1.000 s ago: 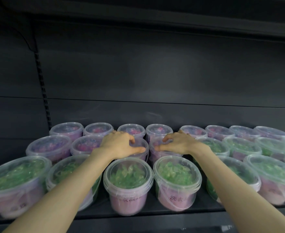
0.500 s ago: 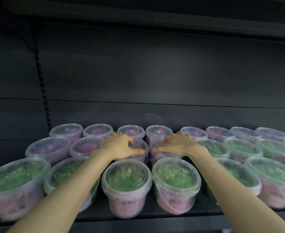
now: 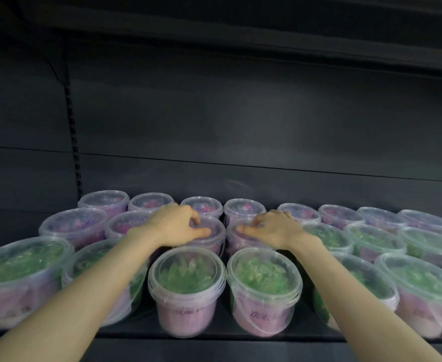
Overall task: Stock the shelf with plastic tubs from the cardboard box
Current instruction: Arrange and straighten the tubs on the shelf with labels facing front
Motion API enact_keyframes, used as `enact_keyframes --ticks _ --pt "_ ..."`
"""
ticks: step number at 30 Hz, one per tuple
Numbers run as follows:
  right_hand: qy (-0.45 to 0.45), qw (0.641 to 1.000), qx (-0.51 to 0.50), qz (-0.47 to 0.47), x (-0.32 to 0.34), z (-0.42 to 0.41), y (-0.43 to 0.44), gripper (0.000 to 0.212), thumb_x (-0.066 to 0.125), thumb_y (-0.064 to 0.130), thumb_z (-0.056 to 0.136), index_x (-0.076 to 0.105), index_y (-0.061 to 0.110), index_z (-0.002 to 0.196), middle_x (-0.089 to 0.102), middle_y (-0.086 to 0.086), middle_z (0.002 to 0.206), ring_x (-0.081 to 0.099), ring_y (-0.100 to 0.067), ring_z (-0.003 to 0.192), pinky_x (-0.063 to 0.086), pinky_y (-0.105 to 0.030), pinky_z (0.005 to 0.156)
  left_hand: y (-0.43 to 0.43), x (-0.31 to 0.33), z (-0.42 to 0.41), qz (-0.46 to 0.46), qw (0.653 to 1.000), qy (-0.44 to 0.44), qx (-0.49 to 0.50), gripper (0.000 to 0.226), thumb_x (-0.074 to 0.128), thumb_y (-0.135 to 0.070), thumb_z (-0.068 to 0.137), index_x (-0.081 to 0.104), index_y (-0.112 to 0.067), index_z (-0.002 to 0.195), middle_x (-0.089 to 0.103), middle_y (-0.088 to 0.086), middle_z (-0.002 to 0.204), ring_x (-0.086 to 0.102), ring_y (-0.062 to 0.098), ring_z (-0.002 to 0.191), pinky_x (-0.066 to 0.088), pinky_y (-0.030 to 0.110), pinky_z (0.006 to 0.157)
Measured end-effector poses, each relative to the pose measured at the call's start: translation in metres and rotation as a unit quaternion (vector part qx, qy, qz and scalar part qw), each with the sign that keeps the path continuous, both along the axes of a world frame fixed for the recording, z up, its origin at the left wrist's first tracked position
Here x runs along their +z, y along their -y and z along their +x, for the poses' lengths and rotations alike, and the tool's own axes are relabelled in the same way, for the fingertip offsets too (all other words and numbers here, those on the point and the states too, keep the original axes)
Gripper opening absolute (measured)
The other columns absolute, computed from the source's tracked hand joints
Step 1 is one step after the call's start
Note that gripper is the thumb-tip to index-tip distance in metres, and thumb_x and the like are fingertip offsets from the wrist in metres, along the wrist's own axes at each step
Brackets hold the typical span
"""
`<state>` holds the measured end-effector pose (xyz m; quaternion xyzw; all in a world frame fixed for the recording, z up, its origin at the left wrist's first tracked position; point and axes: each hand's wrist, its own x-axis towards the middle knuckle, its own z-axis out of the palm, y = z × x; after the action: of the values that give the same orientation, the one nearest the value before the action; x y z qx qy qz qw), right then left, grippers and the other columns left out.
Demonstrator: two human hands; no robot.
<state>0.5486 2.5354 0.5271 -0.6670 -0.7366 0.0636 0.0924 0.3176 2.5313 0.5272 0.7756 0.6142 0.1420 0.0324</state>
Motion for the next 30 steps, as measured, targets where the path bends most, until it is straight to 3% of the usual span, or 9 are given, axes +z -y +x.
enact_keyframes --ticks 4,7,12,15,17,20,22,27,30 --pt "-0.077 0.995 0.039 0.047 0.013 -0.002 -0.015 0.055 0.053 0.06 0.083 0.067 0.011 0.103 0.068 -0.007 0.103 0.059 -0.027 0.102 0.047 -0.035 0.087 -0.02 0.015 -0.004 0.015 0.999 0.049 -0.001 0.023 0.061 -0.053 0.08 0.063 -0.031 0.088 0.065 0.0 0.099 0.06 0.019 0.09 0.05 0.034 0.081" --pt "-0.084 0.994 0.057 0.04 0.022 -0.009 -0.034 0.046 0.058 0.049 0.086 0.063 0.012 0.113 0.064 -0.009 0.115 0.057 -0.027 0.107 0.044 -0.031 0.084 -0.048 0.019 -0.004 0.005 0.999 0.045 -0.002 0.019 0.063 -0.046 0.081 0.062 -0.029 0.088 0.065 0.003 0.105 0.06 0.023 0.097 0.049 0.039 0.088" --pt "-0.029 0.999 0.045 0.006 0.025 -0.016 -0.074 0.047 0.058 0.046 0.085 0.061 0.01 0.114 0.061 -0.012 0.118 0.056 -0.029 0.107 0.046 -0.036 0.089 -0.102 0.021 -0.002 -0.059 0.997 0.017 -0.035 0.046 0.066 -0.053 0.077 0.061 -0.022 0.11 0.06 0.001 0.116 0.055 0.017 0.097 0.042 0.026 0.08" --pt "-0.008 0.999 0.022 -0.036 0.023 -0.017 -0.097 0.059 0.061 0.054 0.079 0.056 0.014 0.123 0.056 -0.006 0.127 0.053 -0.025 0.113 0.046 -0.035 0.091 -0.127 0.019 -0.001 -0.121 0.991 -0.019 -0.053 0.064 0.066 -0.06 0.073 0.054 -0.024 0.124 0.053 -0.003 0.131 0.05 0.017 0.116 0.039 0.025 0.091" --pt "0.006 0.997 0.017 -0.07 0.021 -0.017 -0.109 0.068 0.062 0.059 0.075 0.053 0.016 0.126 0.054 -0.003 0.129 0.051 -0.024 0.114 0.045 -0.034 0.091 -0.139 0.016 -0.002 -0.145 0.987 -0.03 -0.065 0.065 0.066 -0.063 0.071 0.055 -0.026 0.123 0.051 -0.004 0.133 0.048 0.016 0.12 0.039 0.028 0.099" --pt "0.019 0.996 0.01 -0.086 0.016 -0.014 -0.124 0.058 0.061 0.066 0.067 0.061 0.02 0.102 0.061 0.002 0.107 0.056 -0.017 0.091 0.044 -0.03 0.068 -0.15 0.011 -0.004 -0.136 0.987 -0.026 -0.076 0.065 0.065 -0.07 0.065 0.06 -0.028 0.115 0.055 -0.005 0.127 0.051 0.016 0.116 0.041 0.029 0.096" --pt "0.04 0.996 -0.009 -0.083 0.015 -0.013 -0.13 0.06 0.056 0.075 0.06 0.056 0.021 0.084 0.059 0.004 0.092 0.055 -0.014 0.082 0.038 -0.028 0.058 -0.153 0.008 -0.005 -0.115 0.99 -0.035 -0.074 0.067 0.062 -0.076 0.061 0.061 -0.03 0.11 0.057 -0.004 0.123 0.053 0.017 0.111 0.043 0.03 0.092" --pt "0.085 0.994 -0.037 -0.062 0.009 -0.011 -0.135 0.105 0.042 0.093 0.048 0.053 0.019 0.122 0.053 -0.003 0.123 0.053 -0.027 0.109 0.046 -0.039 0.086 -0.158 0.007 -0.004 -0.091 0.991 -0.07 -0.076 0.064 0.055 -0.083 0.058 0.059 -0.033 0.098 0.06 -0.006 0.112 0.055 0.016 0.097 0.045 0.03 0.08" --pt "0.087 0.993 -0.024 -0.07 0.01 -0.006 -0.133 0.102 0.042 0.09 0.052 0.05 0.021 0.126 0.045 -0.007 0.133 0.044 -0.029 0.119 0.042 -0.039 0.089 -0.157 0.008 -0.004 -0.105 0.989 -0.071 -0.079 0.067 0.055 -0.081 0.062 0.059 -0.031 0.106 0.058 -0.006 0.118 0.054 0.016 0.104 0.045 0.031 0.088"
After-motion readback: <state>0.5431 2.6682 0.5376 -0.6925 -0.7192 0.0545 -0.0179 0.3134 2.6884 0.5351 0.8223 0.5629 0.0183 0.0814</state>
